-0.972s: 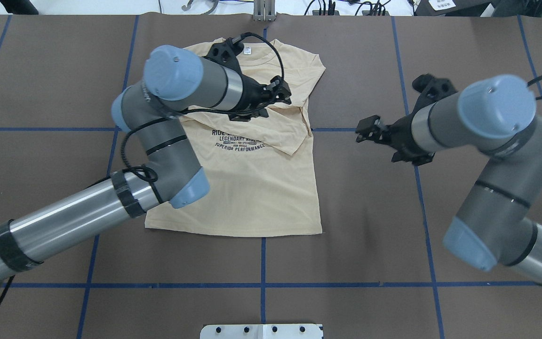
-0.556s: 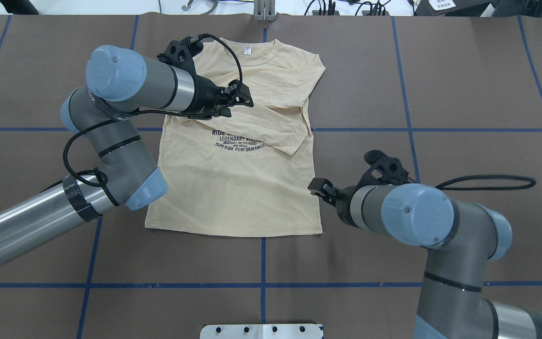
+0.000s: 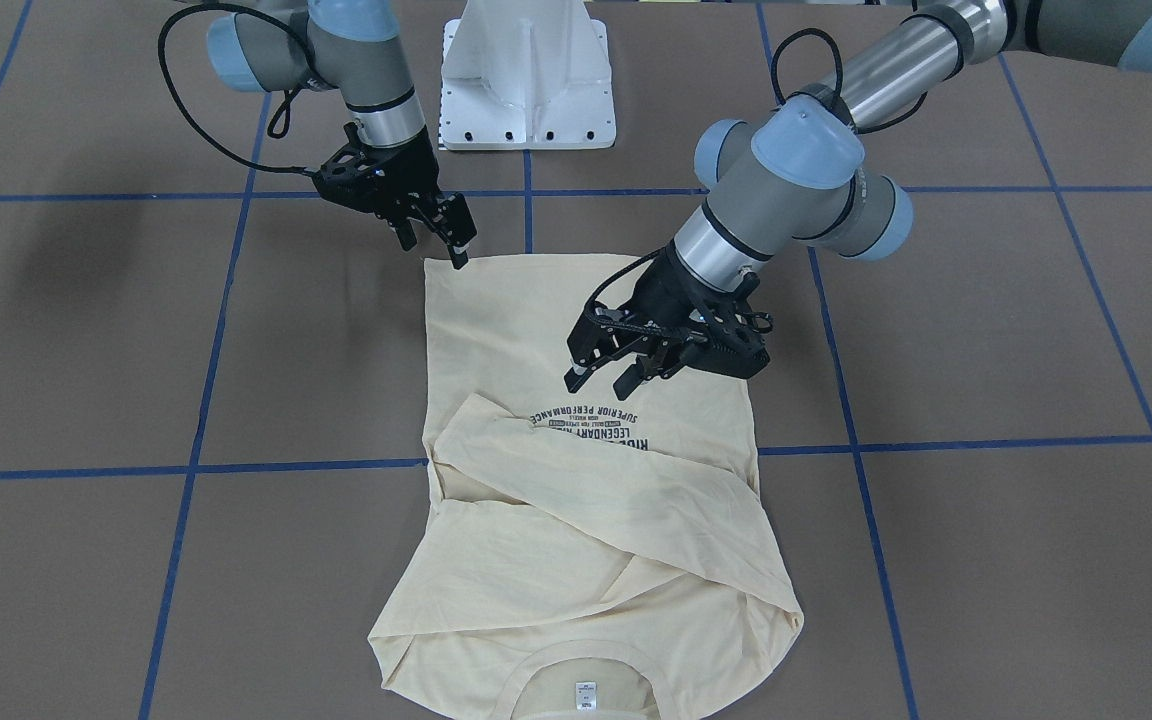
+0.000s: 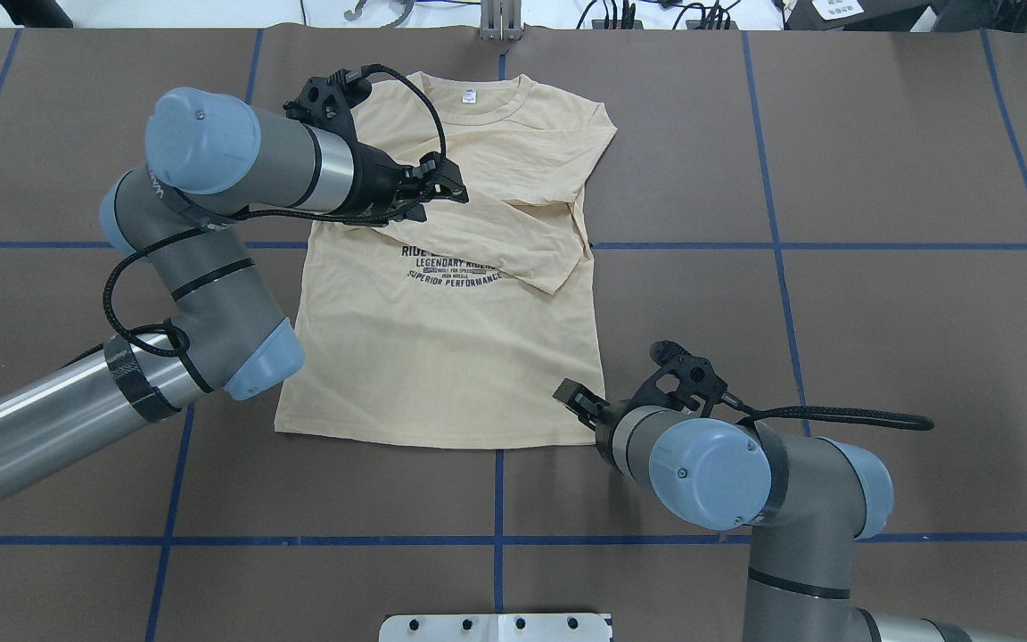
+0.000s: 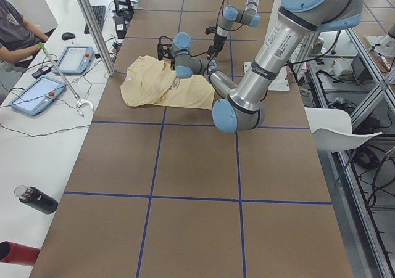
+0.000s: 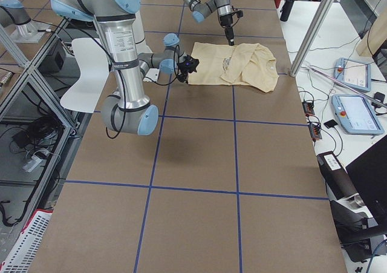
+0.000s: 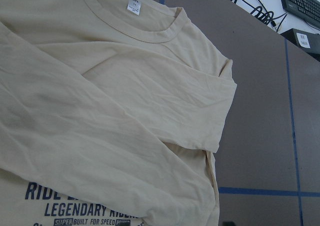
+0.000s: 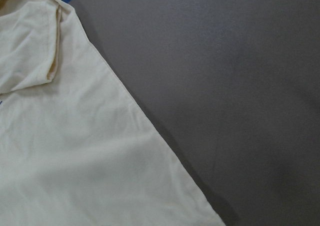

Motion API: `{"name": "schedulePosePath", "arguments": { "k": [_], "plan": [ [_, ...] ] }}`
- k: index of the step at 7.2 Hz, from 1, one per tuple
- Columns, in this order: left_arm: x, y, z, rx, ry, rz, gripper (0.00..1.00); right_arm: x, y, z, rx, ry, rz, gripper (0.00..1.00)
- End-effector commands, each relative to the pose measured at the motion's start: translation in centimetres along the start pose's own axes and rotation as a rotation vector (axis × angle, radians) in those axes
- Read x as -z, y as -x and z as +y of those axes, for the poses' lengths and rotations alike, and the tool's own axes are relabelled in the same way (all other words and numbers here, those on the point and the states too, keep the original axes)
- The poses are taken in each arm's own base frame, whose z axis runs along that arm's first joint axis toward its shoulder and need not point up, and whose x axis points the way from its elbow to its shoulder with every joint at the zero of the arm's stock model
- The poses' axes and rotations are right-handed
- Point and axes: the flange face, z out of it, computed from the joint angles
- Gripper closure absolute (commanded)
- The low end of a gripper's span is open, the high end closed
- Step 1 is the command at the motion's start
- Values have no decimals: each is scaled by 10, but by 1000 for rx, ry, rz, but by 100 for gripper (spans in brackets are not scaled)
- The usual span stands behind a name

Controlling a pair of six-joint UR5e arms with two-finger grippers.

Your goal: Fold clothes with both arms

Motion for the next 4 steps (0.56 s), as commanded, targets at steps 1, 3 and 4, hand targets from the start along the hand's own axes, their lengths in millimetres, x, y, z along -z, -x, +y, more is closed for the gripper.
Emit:
{"name": "schedulePosePath", "arguments": {
  "k": [1, 3, 4],
  "plan": [
    [0, 1, 0, 1, -3, -2, 31, -10, -6, 3, 5, -5, 20, 11],
    [0, 1, -1, 1, -4, -2, 31, -11, -6, 5, 6, -2, 20, 22],
    [-1, 6, 0, 4, -4, -8, 31, -13, -8, 4, 8, -4, 24, 25]
  ]
}}
